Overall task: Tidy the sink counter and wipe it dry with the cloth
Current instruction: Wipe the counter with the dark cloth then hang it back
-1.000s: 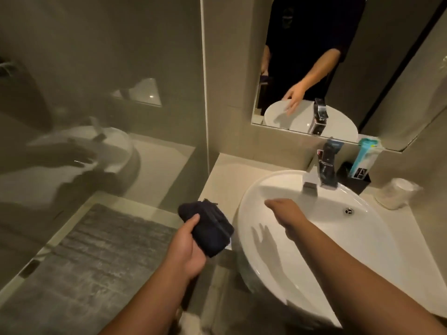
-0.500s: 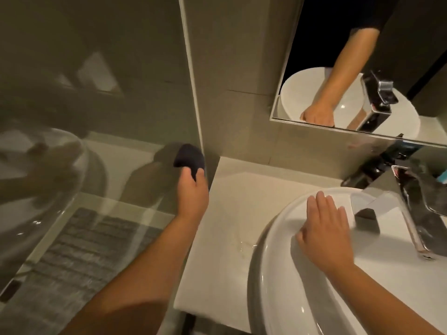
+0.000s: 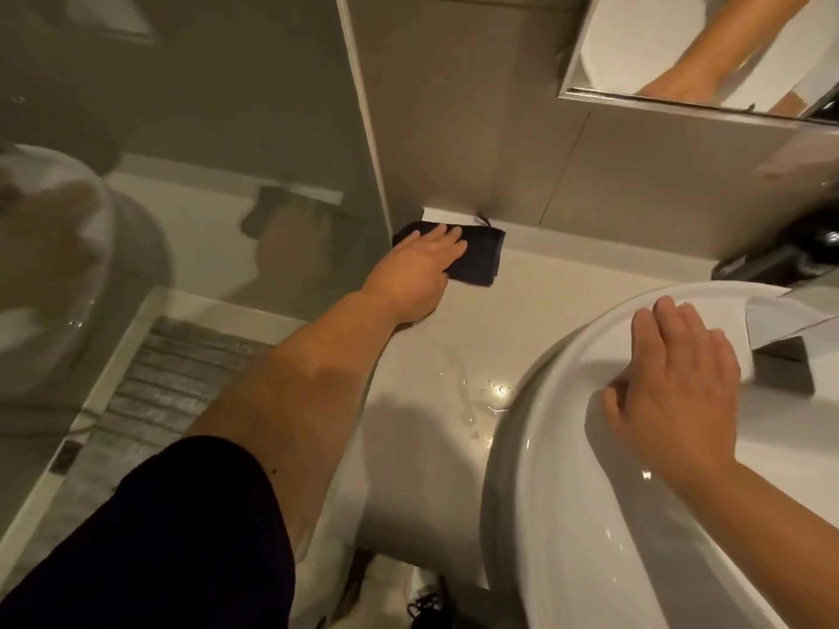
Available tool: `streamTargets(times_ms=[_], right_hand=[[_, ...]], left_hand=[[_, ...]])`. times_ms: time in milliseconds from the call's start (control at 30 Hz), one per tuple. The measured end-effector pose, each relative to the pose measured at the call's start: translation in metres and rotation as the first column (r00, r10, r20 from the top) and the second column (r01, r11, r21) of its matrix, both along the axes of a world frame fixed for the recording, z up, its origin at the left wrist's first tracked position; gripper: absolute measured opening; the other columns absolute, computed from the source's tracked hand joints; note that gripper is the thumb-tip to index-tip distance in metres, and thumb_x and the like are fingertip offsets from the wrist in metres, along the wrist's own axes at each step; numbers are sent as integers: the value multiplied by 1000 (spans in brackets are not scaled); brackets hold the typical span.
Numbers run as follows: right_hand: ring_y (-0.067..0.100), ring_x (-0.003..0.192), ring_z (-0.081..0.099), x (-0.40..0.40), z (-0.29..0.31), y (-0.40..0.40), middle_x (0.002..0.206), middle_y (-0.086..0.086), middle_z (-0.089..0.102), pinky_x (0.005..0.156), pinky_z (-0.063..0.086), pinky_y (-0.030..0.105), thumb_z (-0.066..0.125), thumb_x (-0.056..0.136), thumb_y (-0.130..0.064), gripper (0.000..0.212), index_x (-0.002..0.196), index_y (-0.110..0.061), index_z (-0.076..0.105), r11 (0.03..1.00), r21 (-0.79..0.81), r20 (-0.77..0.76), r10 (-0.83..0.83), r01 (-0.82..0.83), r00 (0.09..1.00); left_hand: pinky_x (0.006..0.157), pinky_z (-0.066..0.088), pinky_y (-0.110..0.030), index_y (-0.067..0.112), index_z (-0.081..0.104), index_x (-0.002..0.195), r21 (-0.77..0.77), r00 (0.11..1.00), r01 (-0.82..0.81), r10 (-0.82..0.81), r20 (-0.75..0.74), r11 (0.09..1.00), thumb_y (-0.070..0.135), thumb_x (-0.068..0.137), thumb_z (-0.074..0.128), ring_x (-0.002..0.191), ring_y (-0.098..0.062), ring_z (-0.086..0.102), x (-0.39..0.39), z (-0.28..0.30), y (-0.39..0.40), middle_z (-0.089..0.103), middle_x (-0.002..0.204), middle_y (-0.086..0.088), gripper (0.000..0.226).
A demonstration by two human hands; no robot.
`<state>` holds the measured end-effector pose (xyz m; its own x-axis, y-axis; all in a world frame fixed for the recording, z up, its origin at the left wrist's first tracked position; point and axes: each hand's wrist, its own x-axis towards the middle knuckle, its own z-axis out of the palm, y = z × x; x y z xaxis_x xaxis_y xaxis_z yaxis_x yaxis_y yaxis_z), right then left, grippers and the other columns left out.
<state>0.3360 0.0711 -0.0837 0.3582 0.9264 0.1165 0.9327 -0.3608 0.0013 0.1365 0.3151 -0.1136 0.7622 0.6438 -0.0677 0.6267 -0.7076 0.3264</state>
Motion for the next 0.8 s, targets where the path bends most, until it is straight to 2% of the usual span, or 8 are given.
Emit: streamTargets(times_ms=[167,300,400,567,700,733,767,800], right_hand=[[42,137,28,4,1,-3,146,26,36,112,20,57,47,75,-26,68,136,2,35,999,-23,-5,41,-41,999],[43,140,24,7,5,-6,150,27,30,113,20,59,63,77,-21,75,141,3,30,993,-87,-15,73,-74,997],[42,144,16,9,5,-4,156,26,21,116,13,56,61,81,-24,80,146,1,22,985,-154,-15,79,-80,997],[41,145,11,13,7,-5,158,23,15,117,11,54,57,83,-25,81,148,-1,15,975,-190,-13,115,-115,993],[39,147,6,14,9,-6,160,20,9,118,9,52,52,87,-30,81,149,-3,9,969,-221,-9,113,-112,994],[38,147,5,14,9,-6,160,20,8,118,8,51,52,87,-30,81,149,-4,8,967,-226,-14,117,-117,993],[38,147,5,14,10,-7,160,19,8,118,9,51,52,87,-29,81,149,-4,8,966,-226,-17,122,-123,992],[37,147,6,15,11,-7,160,19,9,118,10,51,52,86,-28,80,149,-5,8,966,-224,-19,124,-125,992]], left_hand=[[118,11,-41,11,43,140,-70,991,-74,81,102,995,5,90,47,143,-26,26,-55,-2,-87,37,152,-7,50],[119,5,-37,16,39,142,-90,987,-147,152,51,985,9,92,45,144,-22,23,-104,5,-174,34,153,-3,51],[118,-2,-31,19,34,144,-87,975,-219,220,3,972,10,93,43,145,-16,17,-126,7,-225,28,156,1,53],[118,-1,-31,21,28,147,-40,934,-356,354,-53,934,11,94,39,146,-15,13,-135,15,-295,23,158,2,55],[118,3,-30,19,32,146,-52,894,-449,449,-4,892,12,96,39,146,-14,17,-121,17,-345,26,157,1,51],[118,6,-30,19,34,145,-88,877,-475,480,34,875,11,96,40,144,-15,21,-117,18,-358,29,155,0,50],[118,13,-30,18,38,143,-186,830,-527,550,99,829,10,96,41,142,-16,28,-112,19,-371,35,153,-1,48],[116,23,-30,18,43,140,-371,724,-587,672,158,720,8,96,41,137,-17,37,-106,25,-381,43,148,-4,45]])
